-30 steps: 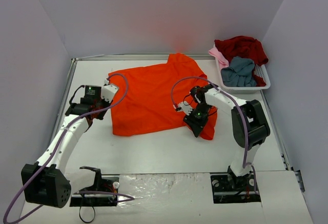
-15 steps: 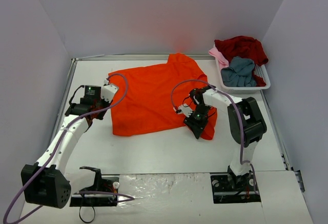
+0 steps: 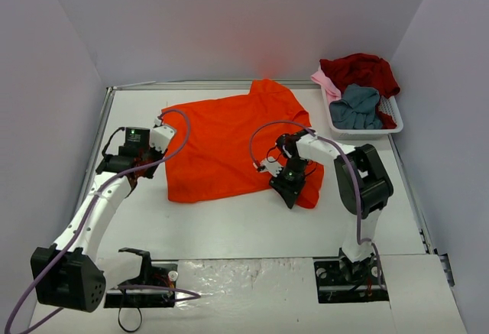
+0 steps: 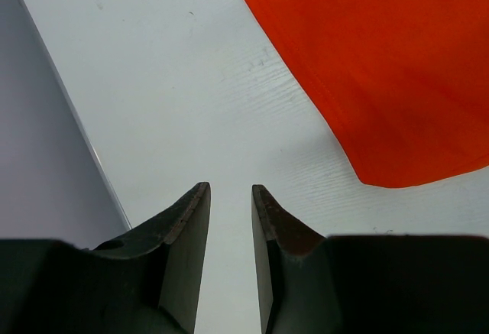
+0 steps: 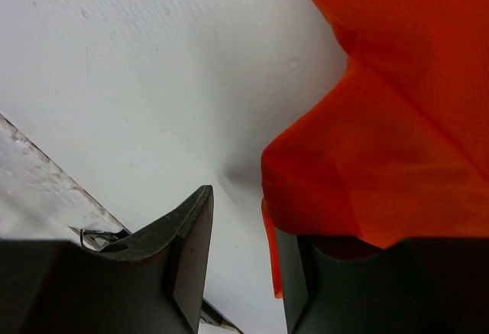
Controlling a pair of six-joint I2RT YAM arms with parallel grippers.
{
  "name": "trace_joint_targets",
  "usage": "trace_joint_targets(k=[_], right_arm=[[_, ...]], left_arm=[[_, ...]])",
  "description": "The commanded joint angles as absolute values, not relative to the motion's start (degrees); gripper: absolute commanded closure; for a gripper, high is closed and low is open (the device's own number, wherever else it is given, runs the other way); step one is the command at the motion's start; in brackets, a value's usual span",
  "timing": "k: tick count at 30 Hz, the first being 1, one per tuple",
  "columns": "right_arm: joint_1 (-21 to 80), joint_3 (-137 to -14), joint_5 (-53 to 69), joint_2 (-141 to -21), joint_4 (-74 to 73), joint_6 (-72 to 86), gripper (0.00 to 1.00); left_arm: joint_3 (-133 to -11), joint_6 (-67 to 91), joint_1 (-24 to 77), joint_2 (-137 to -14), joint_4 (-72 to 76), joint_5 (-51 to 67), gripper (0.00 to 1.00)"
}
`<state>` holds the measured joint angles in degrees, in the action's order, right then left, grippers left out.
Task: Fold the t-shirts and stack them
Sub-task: Grap the side of the flattened tshirt closest away from the robot with both arms
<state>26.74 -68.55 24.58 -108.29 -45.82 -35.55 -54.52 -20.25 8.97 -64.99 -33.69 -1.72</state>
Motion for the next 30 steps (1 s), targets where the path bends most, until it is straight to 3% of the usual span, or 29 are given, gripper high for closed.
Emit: trace_joint_targets(k=[1,20,30], right_arm=[[27.95,-70.57,24.17,-109.42,-47.64,-34.37,0.67],[33.13,-67.33,21.37,-106.00,-52.02,-37.00,0.66],[30.51,-62.40,16.08,-102.74,-53.44,-37.88,0.65]], left_arm=[[-55.20,-19.51,8.61,-62.49,-34.63,-2.20,0.72],[-56.16,-19.25,8.44,-63.19,-35.24,-2.20,0.73],[-56.25,-19.16,8.17,-63.19,-35.42,-2.29,0.72]])
